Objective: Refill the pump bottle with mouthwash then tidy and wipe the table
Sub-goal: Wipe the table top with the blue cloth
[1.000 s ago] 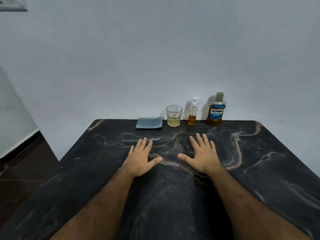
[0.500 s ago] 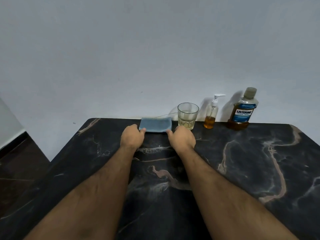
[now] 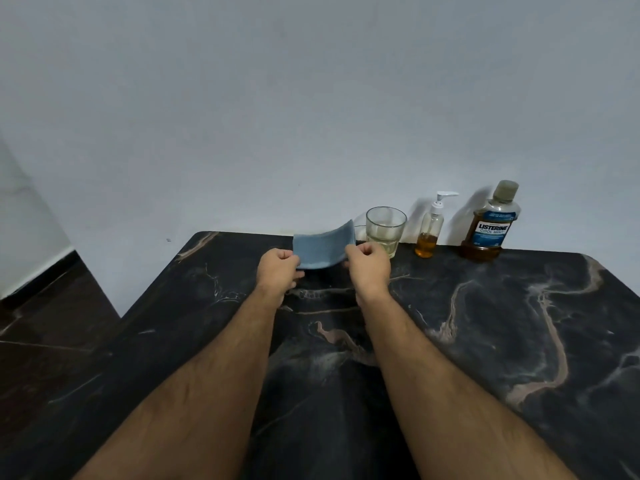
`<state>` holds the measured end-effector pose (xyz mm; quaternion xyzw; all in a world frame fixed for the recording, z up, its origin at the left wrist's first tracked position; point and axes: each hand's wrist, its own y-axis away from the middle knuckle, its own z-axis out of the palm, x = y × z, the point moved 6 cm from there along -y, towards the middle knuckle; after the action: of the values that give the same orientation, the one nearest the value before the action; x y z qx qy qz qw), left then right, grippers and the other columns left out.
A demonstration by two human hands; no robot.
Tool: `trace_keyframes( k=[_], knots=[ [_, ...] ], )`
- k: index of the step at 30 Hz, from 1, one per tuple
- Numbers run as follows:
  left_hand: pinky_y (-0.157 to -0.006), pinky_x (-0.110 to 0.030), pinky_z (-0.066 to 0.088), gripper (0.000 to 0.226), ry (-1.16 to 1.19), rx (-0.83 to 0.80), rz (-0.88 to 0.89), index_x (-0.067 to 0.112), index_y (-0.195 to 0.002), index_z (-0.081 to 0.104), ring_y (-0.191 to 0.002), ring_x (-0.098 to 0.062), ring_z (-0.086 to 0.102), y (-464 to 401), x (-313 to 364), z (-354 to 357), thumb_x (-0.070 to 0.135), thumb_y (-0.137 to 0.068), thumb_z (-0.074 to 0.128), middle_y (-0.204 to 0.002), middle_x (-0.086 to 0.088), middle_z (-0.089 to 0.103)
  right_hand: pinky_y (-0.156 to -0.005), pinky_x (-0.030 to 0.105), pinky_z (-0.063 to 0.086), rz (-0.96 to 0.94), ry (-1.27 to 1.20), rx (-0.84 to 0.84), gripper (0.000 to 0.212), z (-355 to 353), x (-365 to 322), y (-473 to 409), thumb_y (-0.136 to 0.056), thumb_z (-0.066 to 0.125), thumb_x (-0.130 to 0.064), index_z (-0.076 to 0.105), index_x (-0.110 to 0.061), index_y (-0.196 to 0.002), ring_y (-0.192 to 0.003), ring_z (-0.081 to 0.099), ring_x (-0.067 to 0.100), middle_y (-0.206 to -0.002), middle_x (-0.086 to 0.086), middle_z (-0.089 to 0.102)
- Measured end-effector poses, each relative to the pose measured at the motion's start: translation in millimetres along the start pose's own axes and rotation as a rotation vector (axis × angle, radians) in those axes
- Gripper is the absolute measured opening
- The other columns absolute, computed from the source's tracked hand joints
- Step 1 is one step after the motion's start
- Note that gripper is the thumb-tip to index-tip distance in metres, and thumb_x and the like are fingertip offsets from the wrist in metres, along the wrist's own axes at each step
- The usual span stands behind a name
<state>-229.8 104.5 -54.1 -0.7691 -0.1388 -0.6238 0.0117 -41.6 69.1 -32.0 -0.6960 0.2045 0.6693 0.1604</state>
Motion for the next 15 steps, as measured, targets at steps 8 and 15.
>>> trace_keyframes(
  k=[8,15],
  knots=[
    [-0.057,-0.023,0.052,0.022,0.285,-0.205,-0.001,0.012,-0.115,0.063,-0.070,-0.008,0.068,114.5,2.7,-7.9,0.006,-0.095,0.055,-0.096,-0.006,0.072,-0.063,0.034,0.049,0.210,-0.260,-0.398,0.020,-71.7,-6.1,87.6,-0.088,0.056,-0.018,0.057,-0.015,-0.107,-0.073,0.057,0.017,-0.090,0.007,0.059],
    [-0.059,-0.025,0.052,0.024,0.246,-0.366,0.121,0.015,-0.103,0.065,-0.066,-0.010,0.056,228.0,-3.9,-6.0,-0.002,-0.091,0.054,-0.089,-0.006,0.067,-0.064,0.036,0.055,0.228,-0.069,-0.573,0.033,-157.0,-10.0,154.8,-0.086,0.071,-0.022,0.060,-0.005,-0.113,-0.089,0.065,0.024,-0.106,0.015,0.066]
  ],
)
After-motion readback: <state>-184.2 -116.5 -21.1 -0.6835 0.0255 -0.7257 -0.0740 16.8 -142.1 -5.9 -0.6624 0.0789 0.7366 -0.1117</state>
